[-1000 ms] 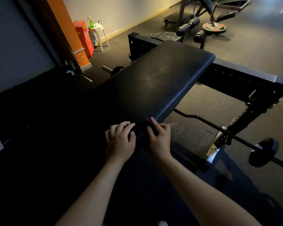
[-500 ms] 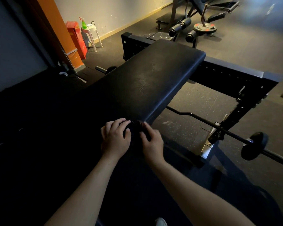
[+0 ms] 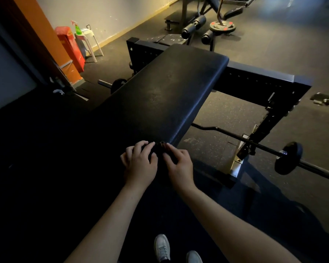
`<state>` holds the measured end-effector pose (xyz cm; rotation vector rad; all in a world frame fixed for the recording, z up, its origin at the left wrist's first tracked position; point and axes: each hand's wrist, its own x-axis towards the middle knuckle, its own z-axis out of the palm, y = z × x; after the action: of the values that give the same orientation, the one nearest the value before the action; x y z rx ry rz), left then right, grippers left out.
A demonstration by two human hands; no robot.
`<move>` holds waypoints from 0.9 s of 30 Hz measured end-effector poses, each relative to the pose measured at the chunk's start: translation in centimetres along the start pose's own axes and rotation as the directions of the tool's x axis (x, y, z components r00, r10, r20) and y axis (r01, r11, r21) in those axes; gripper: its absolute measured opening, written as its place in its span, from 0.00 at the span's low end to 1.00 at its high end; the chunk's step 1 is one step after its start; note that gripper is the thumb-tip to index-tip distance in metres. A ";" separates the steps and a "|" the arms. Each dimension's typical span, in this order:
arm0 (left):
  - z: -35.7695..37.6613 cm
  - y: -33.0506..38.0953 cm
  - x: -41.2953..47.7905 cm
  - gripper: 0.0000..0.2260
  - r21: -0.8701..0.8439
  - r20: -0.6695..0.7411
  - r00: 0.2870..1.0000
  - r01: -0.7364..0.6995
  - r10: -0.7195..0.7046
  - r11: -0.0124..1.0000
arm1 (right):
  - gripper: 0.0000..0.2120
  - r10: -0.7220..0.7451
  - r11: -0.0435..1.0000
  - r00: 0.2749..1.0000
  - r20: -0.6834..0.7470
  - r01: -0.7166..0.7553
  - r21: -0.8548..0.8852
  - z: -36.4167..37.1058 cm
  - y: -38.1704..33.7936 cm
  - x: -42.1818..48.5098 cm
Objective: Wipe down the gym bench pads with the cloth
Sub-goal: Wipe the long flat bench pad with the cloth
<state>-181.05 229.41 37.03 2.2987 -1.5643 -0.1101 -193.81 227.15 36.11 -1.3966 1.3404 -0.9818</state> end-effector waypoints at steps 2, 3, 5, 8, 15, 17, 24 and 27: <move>0.0 0.3 1.2 0.18 -0.003 0.036 0.998 -0.059 0.059 0.998 | 0.20 0.022 1.000 0.995 -0.094 -0.021 0.013 -0.3 -0.7 3.0; 0.0 0.4 1.8 0.18 -0.006 0.049 0.995 -0.081 0.082 0.997 | 0.20 0.048 0.999 0.988 -0.144 -0.045 0.025 -0.5 -1.0 5.0; 0.1 0.6 3.0 0.19 -0.015 0.069 0.991 -0.115 0.115 0.993 | 0.20 0.094 0.995 0.975 -0.203 -0.094 0.010 -0.3 -1.2 8.7; 0.6 0.3 4.0 0.19 -0.043 0.077 0.987 -0.139 0.142 0.989 | 0.18 0.048 0.991 0.975 -0.217 -0.073 -0.110 0.4 -0.6 9.6; 1.3 1.4 7.2 0.18 -0.119 0.089 0.964 -0.240 0.251 0.964 | 0.18 -0.036 0.995 0.967 -0.253 0.012 -0.094 2.1 0.6 4.5; 1.4 1.8 8.2 0.18 -0.117 0.102 0.956 -0.264 0.276 0.957 | 0.17 -0.017 0.995 0.958 -0.285 -0.012 -0.102 2.1 0.5 6.4; 1.8 1.9 9.0 0.19 -0.101 0.094 0.956 -0.268 0.277 0.958 | 0.17 0.086 0.992 0.918 -0.388 -0.115 -0.051 0.3 -1.0 14.1; 1.8 2.1 9.2 0.19 -0.123 0.111 0.962 -0.234 0.248 0.964 | 0.17 -0.003 0.993 0.929 -0.371 -0.041 -0.112 1.2 -0.8 11.4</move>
<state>-179.79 219.86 37.25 2.0348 -1.8404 -0.2745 -191.48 215.95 35.93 -1.3234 1.7112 -1.2131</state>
